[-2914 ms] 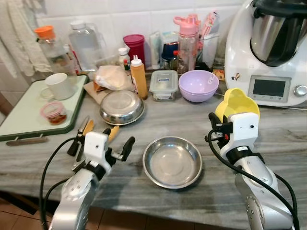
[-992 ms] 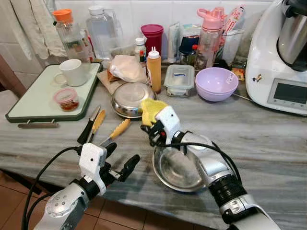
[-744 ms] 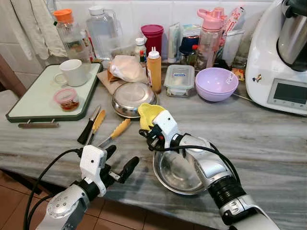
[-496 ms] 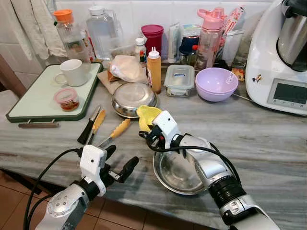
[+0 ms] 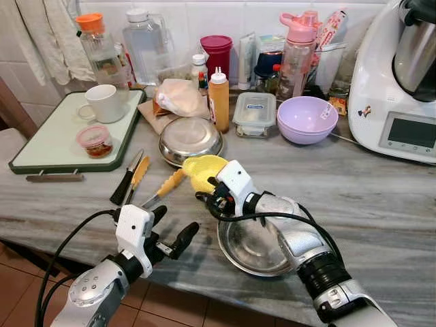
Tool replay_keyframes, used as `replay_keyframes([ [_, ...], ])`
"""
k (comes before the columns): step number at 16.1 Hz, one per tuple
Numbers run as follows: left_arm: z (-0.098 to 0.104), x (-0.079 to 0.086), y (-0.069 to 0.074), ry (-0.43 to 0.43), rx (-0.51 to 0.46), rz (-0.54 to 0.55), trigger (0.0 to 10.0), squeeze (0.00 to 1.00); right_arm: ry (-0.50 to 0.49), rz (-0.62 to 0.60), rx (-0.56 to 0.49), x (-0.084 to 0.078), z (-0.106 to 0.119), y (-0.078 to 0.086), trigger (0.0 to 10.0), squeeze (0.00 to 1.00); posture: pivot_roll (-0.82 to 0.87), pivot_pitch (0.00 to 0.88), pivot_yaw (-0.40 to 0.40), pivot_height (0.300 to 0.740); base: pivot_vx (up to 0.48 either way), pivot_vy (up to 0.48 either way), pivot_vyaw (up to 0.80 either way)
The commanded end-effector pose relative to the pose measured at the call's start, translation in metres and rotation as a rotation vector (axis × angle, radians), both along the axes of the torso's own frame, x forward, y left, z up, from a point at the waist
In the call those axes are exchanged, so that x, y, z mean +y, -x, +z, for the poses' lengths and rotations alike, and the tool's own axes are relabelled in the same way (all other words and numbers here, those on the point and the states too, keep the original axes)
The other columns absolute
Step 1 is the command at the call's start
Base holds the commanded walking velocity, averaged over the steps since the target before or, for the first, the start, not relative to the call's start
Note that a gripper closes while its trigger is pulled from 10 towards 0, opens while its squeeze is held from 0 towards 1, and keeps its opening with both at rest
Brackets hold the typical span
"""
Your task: Setting the table
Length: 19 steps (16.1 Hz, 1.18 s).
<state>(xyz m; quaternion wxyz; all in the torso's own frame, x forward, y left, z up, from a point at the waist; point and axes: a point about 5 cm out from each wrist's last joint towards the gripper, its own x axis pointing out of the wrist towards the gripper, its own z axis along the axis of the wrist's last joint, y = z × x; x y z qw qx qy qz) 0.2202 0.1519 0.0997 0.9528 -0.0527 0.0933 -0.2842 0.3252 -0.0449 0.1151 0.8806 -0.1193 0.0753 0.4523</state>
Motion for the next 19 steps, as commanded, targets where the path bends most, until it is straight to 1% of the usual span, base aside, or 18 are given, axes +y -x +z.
replay_keyframes([
  [1, 0.004, -0.001, 0.000, -0.014, -0.012, -0.012, 10.0, 0.00, -0.006, 0.018, -0.040, 0.004, 0.008, 0.001, 10.0, 1.00, 0.05, 0.007, 0.061, 0.740, 0.000, 0.000, 0.00],
  [4, 0.003, -0.002, -0.001, -0.016, -0.006, -0.018, 10.0, 0.00, 0.003, 0.030, -0.062, 0.005, 0.010, 0.002, 10.0, 1.00, 0.05, 0.005, 0.061, 0.740, 0.000, 0.000, 0.00],
  [9, -0.001, -0.001, -0.003, -0.022, 0.006, -0.020, 10.0, 0.00, -0.014, 0.046, -0.088, 0.006, 0.018, 0.002, 10.0, 1.00, 0.04, 0.005, 0.062, 0.740, 0.000, 0.000, 0.00],
  [11, -0.001, 0.000, -0.003, -0.026, 0.001, -0.018, 10.0, 0.00, -0.047, 0.046, -0.143, 0.007, 0.027, 0.004, 10.0, 1.00, 0.04, 0.004, 0.065, 0.740, 0.000, 0.000, 0.00],
  [13, -0.001, 0.001, -0.004, -0.020, -0.010, -0.017, 10.0, 0.00, -0.103, -0.004, -0.226, 0.002, 0.043, 0.003, 10.0, 1.00, 0.04, 0.003, 0.064, 0.740, 0.000, 0.000, 0.00],
  [14, -0.001, 0.000, -0.004, -0.012, -0.014, -0.020, 10.0, 0.00, -0.129, -0.054, -0.277, -0.004, 0.053, 0.002, 10.0, 1.00, 0.04, 0.002, 0.063, 0.740, 0.000, 0.000, 0.00],
  [16, -0.001, -0.002, -0.006, 0.005, -0.018, -0.029, 10.0, 0.00, -0.159, -0.133, -0.315, -0.018, 0.061, 0.003, 10.0, 1.00, 0.02, 0.000, 0.062, 0.740, 0.000, 0.000, 0.00],
  [18, 0.001, -0.007, -0.008, 0.038, -0.032, -0.052, 10.0, 0.00, -0.189, -0.257, -0.347, -0.043, 0.067, 0.009, 10.0, 1.00, 0.01, 0.000, 0.057, 0.740, 0.000, 0.000, 0.00],
  [19, 0.001, -0.007, -0.009, 0.041, -0.036, -0.052, 10.0, 0.00, -0.192, -0.283, -0.354, -0.048, 0.068, 0.011, 10.0, 1.00, 0.01, 0.000, 0.057, 0.740, 0.000, 0.000, 0.00],
])
